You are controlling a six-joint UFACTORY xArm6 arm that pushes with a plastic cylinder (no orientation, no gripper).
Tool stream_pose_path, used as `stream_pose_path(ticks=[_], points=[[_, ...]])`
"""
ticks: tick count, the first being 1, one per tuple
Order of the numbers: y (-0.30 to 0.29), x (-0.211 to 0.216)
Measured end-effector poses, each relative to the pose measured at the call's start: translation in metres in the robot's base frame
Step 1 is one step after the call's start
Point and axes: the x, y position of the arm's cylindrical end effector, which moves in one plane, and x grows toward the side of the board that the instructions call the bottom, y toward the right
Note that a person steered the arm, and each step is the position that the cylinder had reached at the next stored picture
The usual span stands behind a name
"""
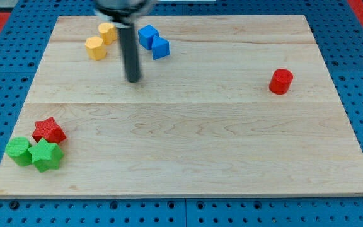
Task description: Slide yellow hexagon to the center
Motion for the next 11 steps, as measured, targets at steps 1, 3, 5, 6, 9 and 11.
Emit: stream_pose_path(ticks=[1, 3, 5, 6, 9, 11], points=[[-0.081, -0.030], [-0.106, -0.102], [-0.041, -0.069], [-0.020, -0.039], [0.027, 0.045], [0.071, 0.056]])
